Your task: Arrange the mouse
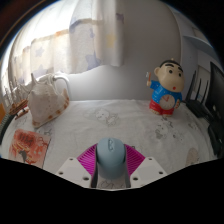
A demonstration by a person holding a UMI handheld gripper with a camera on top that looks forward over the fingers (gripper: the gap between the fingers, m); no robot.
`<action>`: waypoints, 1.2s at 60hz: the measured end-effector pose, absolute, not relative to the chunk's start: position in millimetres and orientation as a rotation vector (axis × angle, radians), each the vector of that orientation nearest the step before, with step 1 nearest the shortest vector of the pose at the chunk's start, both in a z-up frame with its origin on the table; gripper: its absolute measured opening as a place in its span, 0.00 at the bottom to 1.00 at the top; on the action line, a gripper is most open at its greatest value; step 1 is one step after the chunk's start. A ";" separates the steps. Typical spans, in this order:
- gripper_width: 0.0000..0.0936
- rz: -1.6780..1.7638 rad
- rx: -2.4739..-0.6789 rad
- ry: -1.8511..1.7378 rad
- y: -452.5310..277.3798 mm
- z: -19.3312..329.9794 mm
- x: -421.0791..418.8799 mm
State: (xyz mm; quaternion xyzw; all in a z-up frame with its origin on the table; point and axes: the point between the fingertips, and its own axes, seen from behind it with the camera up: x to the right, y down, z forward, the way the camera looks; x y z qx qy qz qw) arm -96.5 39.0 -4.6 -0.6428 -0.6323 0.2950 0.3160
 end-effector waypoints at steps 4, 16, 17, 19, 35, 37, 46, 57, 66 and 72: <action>0.40 0.781 -1.684 -1.628 36.1 20.7 -98.7; 0.40 0.948 -1.630 -1.657 -61.6 104.3 -88.1; 0.40 0.973 -1.628 -1.662 -74.8 108.7 -86.0; 0.40 1.012 -1.619 -1.681 -101.0 113.6 -80.3; 0.40 1.026 -1.605 -1.813 -248.2 46.2 -40.6; 0.41 0.992 -1.616 -1.821 -251.3 30.0 -37.5; 0.52 0.894 -1.605 -1.844 -254.5 -6.8 -29.5; 0.90 0.833 -1.636 -1.871 -244.4 24.2 -6.4; 0.91 0.821 -1.693 -1.911 -223.9 100.9 58.4; 0.91 0.787 -1.695 -1.923 -200.0 150.5 107.0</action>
